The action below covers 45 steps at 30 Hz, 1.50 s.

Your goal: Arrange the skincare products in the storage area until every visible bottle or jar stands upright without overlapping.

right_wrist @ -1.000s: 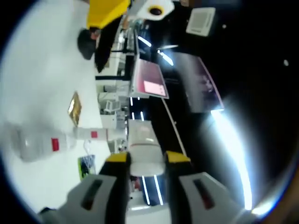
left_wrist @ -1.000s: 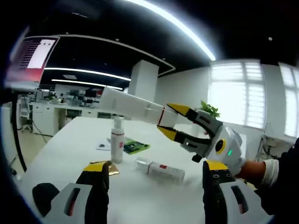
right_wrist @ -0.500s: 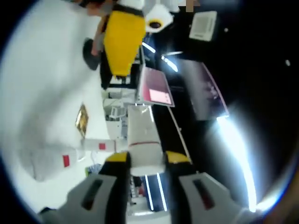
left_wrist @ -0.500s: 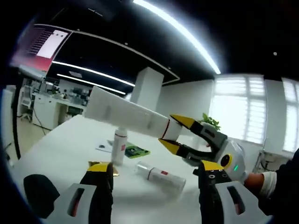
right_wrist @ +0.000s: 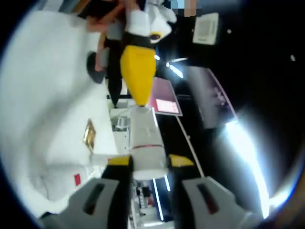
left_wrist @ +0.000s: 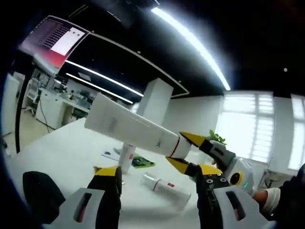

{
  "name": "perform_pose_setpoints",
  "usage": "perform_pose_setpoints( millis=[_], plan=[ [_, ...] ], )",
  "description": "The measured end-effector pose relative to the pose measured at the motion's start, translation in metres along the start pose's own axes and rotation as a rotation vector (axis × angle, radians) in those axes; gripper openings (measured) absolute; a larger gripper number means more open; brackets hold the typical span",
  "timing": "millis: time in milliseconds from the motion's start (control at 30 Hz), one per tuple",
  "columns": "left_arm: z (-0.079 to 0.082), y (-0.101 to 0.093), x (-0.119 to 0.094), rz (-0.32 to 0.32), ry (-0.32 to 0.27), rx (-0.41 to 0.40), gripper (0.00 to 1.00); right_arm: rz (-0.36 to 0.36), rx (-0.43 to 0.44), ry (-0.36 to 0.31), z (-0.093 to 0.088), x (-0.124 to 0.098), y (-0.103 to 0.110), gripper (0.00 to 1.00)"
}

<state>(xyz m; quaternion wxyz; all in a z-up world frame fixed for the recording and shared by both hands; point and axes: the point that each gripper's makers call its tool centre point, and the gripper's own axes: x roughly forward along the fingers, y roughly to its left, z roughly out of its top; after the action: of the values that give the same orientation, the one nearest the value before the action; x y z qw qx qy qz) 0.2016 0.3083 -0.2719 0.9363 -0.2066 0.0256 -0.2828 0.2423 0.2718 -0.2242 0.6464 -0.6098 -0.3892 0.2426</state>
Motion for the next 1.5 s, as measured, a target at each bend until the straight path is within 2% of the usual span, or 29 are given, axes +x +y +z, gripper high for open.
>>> perform_pose_setpoints(
  millis=[200,367,533,700,967,1067,1300,1400,1500],
  plan=[
    [0.002,0.002,-0.001,0.004,-0.020,-0.024,0.62,0.000,-0.008,-0.035,0.012,-0.001,0.000,0.25],
    [0.005,0.002,0.000,-0.006,-0.045,-0.035,0.60,0.006,-0.007,-0.055,0.014,-0.001,0.003,0.25],
    [0.015,-0.002,0.001,-0.035,-0.121,-0.067,0.58,0.009,-0.002,-0.070,0.015,-0.001,0.004,0.25],
    [0.017,-0.001,0.001,-0.036,-0.133,-0.070,0.58,0.005,0.013,-0.085,0.021,-0.003,0.002,0.25],
    [0.025,0.006,0.001,-0.052,-0.176,-0.108,0.53,0.007,0.046,-0.103,0.021,-0.003,0.002,0.26],
    [0.034,0.009,0.000,-0.081,-0.212,-0.149,0.52,-0.002,0.065,-0.111,0.024,-0.005,-0.002,0.26],
    [0.039,0.011,-0.002,-0.078,-0.238,-0.148,0.50,-0.024,0.077,-0.126,0.027,-0.006,-0.008,0.26],
    [0.046,0.014,-0.005,-0.076,-0.293,-0.181,0.49,-0.022,0.081,-0.132,0.027,-0.006,-0.008,0.26],
    [0.048,0.013,-0.006,-0.098,-0.310,-0.204,0.46,-0.026,0.109,-0.128,0.024,-0.005,-0.010,0.26]
  ],
)
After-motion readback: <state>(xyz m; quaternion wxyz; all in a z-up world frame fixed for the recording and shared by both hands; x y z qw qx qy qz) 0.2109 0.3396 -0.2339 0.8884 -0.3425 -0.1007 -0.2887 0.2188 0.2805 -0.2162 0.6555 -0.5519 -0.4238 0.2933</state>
